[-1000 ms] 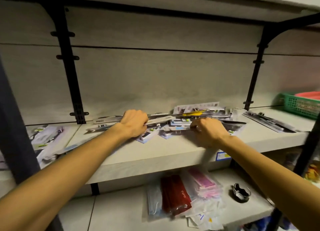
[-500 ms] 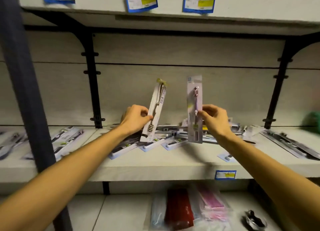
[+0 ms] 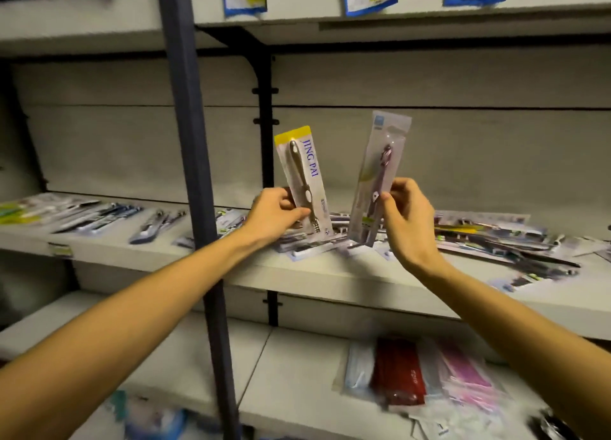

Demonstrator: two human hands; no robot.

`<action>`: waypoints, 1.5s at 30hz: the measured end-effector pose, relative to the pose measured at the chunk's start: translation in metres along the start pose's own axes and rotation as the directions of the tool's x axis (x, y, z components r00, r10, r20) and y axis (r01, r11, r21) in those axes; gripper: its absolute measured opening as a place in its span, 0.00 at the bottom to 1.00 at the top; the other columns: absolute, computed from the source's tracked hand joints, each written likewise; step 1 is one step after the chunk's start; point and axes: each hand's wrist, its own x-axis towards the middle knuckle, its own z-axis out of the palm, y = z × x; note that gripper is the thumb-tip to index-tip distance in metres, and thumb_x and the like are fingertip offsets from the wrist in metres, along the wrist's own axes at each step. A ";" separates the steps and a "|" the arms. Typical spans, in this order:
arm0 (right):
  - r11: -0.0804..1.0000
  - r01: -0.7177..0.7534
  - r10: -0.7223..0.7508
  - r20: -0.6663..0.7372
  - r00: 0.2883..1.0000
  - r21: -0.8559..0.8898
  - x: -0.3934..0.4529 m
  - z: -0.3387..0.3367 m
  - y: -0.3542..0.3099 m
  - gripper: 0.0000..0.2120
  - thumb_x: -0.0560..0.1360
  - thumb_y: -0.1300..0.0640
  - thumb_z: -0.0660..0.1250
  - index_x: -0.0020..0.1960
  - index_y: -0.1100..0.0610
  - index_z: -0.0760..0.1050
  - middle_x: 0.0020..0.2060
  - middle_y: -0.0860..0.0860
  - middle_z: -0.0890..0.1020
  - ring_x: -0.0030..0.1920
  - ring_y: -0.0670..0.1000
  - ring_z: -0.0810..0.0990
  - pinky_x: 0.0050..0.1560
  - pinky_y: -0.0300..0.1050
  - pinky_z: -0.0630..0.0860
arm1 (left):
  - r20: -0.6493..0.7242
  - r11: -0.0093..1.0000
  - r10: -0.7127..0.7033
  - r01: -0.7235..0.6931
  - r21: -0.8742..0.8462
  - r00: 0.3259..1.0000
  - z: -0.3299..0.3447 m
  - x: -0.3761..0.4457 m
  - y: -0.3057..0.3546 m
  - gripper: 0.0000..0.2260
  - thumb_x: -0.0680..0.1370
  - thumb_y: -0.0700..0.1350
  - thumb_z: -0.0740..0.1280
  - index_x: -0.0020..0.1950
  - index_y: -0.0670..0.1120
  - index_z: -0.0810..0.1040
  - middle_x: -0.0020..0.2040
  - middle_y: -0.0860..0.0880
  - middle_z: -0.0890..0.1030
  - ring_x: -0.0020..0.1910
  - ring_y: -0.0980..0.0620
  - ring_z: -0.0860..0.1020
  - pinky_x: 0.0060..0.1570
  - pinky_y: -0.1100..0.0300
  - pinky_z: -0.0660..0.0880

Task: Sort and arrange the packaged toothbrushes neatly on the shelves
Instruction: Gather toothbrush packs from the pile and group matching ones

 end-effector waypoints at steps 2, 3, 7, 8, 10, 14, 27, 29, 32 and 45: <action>1.000 0.024 -0.024 0.018 1.000 0.014 -0.008 0.021 -0.013 0.05 0.83 0.56 0.60 0.57 0.53 0.74 0.47 0.42 0.82 0.46 0.40 0.82 0.43 0.29 0.77 | 0.011 0.998 0.036 -0.036 0.042 0.999 -0.026 -0.012 -0.003 0.10 0.74 0.36 0.75 0.50 0.50 0.82 0.50 0.47 0.87 0.50 0.51 0.85 0.53 0.51 0.82; 0.999 0.036 -0.037 0.028 0.999 0.014 -0.012 0.033 -0.019 0.05 0.83 0.56 0.60 0.57 0.53 0.74 0.47 0.42 0.82 0.45 0.40 0.82 0.43 0.30 0.78 | 0.027 0.997 0.059 -0.060 0.037 0.998 -0.038 -0.019 -0.004 0.11 0.74 0.36 0.75 0.49 0.50 0.82 0.48 0.49 0.87 0.49 0.54 0.85 0.52 0.54 0.82; 0.994 0.104 -0.100 0.075 0.992 -0.041 -0.033 0.088 -0.045 0.06 0.83 0.54 0.60 0.58 0.51 0.74 0.48 0.38 0.82 0.47 0.41 0.82 0.47 0.38 0.81 | 0.063 0.990 0.141 -0.142 0.022 0.988 -0.090 -0.046 -0.013 0.13 0.72 0.26 0.72 0.49 0.43 0.82 0.44 0.49 0.85 0.41 0.64 0.83 0.46 0.66 0.79; 0.990 0.131 -0.126 0.087 0.988 -0.051 -0.040 0.105 -0.053 0.06 0.83 0.53 0.60 0.58 0.50 0.74 0.48 0.37 0.82 0.47 0.41 0.82 0.47 0.39 0.82 | 0.076 0.988 0.150 -0.153 0.024 0.986 -0.107 -0.052 -0.018 0.13 0.72 0.25 0.71 0.53 0.38 0.82 0.48 0.45 0.84 0.41 0.65 0.83 0.47 0.67 0.80; 0.980 0.183 -0.174 0.107 0.979 -0.078 -0.055 0.143 -0.069 0.07 0.83 0.52 0.60 0.59 0.48 0.73 0.48 0.37 0.82 0.47 0.42 0.82 0.47 0.44 0.83 | 0.085 0.993 0.120 -0.121 0.007 0.989 -0.143 -0.064 -0.029 0.13 0.73 0.25 0.71 0.56 0.33 0.80 0.51 0.42 0.83 0.41 0.64 0.83 0.48 0.66 0.79; 0.956 0.267 -0.253 0.117 0.960 -0.123 -0.082 0.222 -0.099 0.08 0.82 0.50 0.59 0.59 0.47 0.73 0.47 0.42 0.83 0.43 0.47 0.82 0.43 0.55 0.81 | 0.017 0.998 0.044 -0.045 0.033 0.999 -0.219 -0.086 -0.059 0.15 0.74 0.34 0.74 0.61 0.36 0.81 0.57 0.43 0.84 0.52 0.54 0.83 0.55 0.62 0.79; 0.957 -0.282 0.255 0.281 0.925 0.062 -0.084 0.397 -0.122 0.10 0.82 0.61 0.61 0.60 0.57 0.77 0.52 0.52 0.84 0.50 0.54 0.84 0.51 0.52 0.83 | -0.070 0.973 -0.218 0.211 -0.090 0.973 -0.393 -0.087 -0.147 0.08 0.76 0.32 0.70 0.55 0.37 0.80 0.43 0.43 0.84 0.34 0.54 0.83 0.35 0.64 0.80; 0.931 -0.359 0.330 0.259 0.908 0.072 -0.075 0.418 -0.116 0.08 0.81 0.63 0.61 0.54 0.55 0.78 0.48 0.53 0.84 0.48 0.55 0.85 0.48 0.52 0.84 | -0.111 0.967 -0.250 0.241 -0.085 0.962 -0.408 -0.083 -0.164 0.09 0.76 0.31 0.69 0.56 0.36 0.79 0.46 0.40 0.84 0.32 0.55 0.82 0.34 0.64 0.80; 0.912 -0.409 0.401 0.162 0.901 0.017 -0.054 0.444 -0.098 0.09 0.79 0.64 0.61 0.52 0.52 0.77 0.44 0.51 0.84 0.43 0.51 0.84 0.41 0.48 0.83 | -0.119 0.957 -0.288 0.282 -0.064 0.950 -0.429 -0.074 -0.187 0.06 0.76 0.31 0.69 0.51 0.38 0.81 0.47 0.40 0.84 0.33 0.54 0.82 0.33 0.63 0.80; 0.579 -0.227 0.330 -0.029 0.943 -0.783 0.016 0.471 0.007 0.17 0.79 0.45 0.64 0.55 0.57 0.82 0.49 0.62 0.84 0.48 0.64 0.82 0.48 0.53 0.81 | 0.134 0.947 -0.314 0.320 -0.029 0.940 -0.452 0.037 -0.243 0.07 0.76 0.33 0.71 0.53 0.40 0.79 0.49 0.39 0.85 0.38 0.49 0.84 0.37 0.56 0.82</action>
